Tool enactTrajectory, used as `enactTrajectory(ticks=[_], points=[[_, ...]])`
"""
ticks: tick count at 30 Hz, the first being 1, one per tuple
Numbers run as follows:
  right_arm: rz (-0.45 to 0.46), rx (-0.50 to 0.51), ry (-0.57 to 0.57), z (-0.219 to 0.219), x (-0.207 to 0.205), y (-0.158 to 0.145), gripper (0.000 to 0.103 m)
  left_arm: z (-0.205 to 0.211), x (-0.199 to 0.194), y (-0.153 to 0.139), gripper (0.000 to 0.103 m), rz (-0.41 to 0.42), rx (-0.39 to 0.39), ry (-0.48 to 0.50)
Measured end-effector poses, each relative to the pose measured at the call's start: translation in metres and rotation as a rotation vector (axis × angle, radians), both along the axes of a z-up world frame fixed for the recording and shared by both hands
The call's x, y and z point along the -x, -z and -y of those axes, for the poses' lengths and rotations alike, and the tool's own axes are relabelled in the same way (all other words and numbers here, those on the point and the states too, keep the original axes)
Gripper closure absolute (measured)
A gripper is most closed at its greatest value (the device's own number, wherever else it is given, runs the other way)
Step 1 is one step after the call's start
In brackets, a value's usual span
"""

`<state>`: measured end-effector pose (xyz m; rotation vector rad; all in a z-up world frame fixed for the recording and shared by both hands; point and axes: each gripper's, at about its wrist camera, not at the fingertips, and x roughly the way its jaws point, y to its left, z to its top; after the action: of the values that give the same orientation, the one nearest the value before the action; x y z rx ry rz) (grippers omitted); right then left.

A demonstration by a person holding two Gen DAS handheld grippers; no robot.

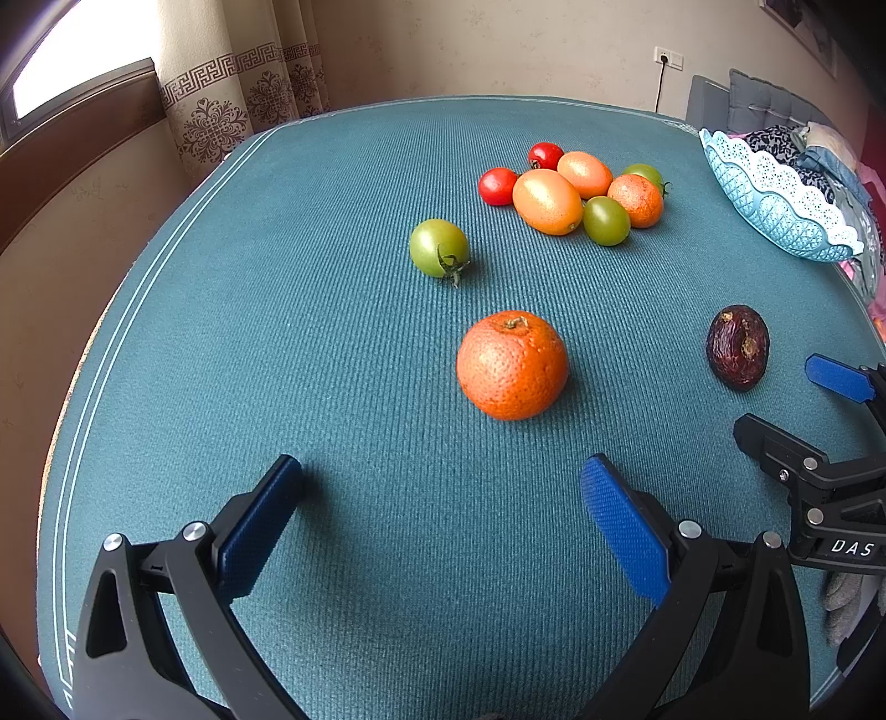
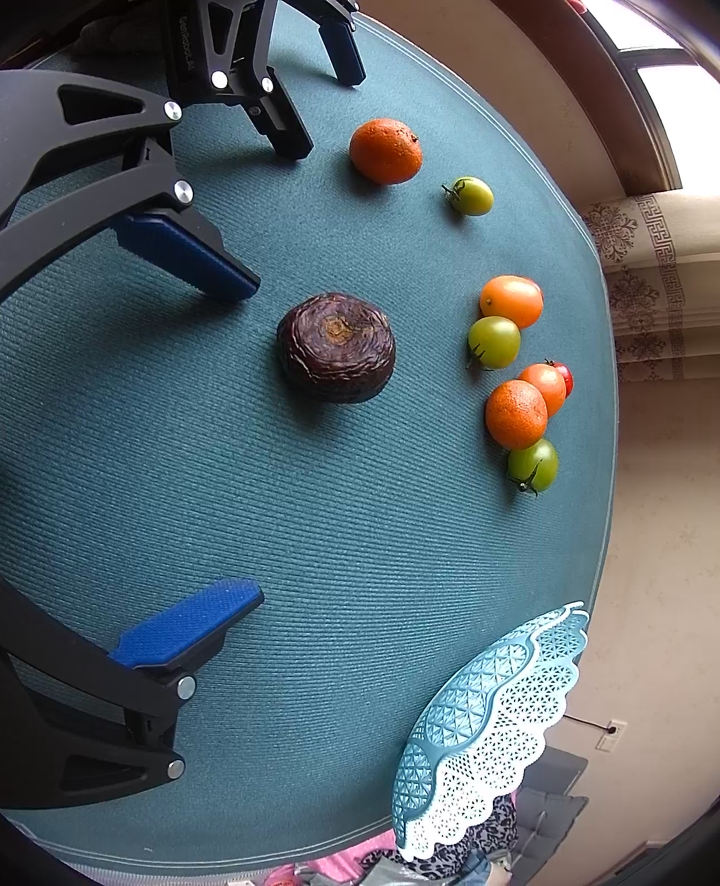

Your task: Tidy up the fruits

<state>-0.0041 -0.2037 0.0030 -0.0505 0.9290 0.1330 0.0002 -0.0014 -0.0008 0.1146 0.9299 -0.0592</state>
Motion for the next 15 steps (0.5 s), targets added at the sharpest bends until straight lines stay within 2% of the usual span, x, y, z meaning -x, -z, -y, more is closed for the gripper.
enactTrajectory(ticks=[9, 15], points=[[-0.002, 0.004, -0.002, -0.0002, -0.0013, -0.0005, 0.005, -0.0012, -0.0081, -0.0024, 0.002, -0.017, -0.004, -0.004], [-0.001, 0.003, -0.002, -0.0009, -0.0014, -0.001, 0.005, -0.0038, -0.0084, -0.0029, 0.002, -0.011, 0.023, 0.003]])
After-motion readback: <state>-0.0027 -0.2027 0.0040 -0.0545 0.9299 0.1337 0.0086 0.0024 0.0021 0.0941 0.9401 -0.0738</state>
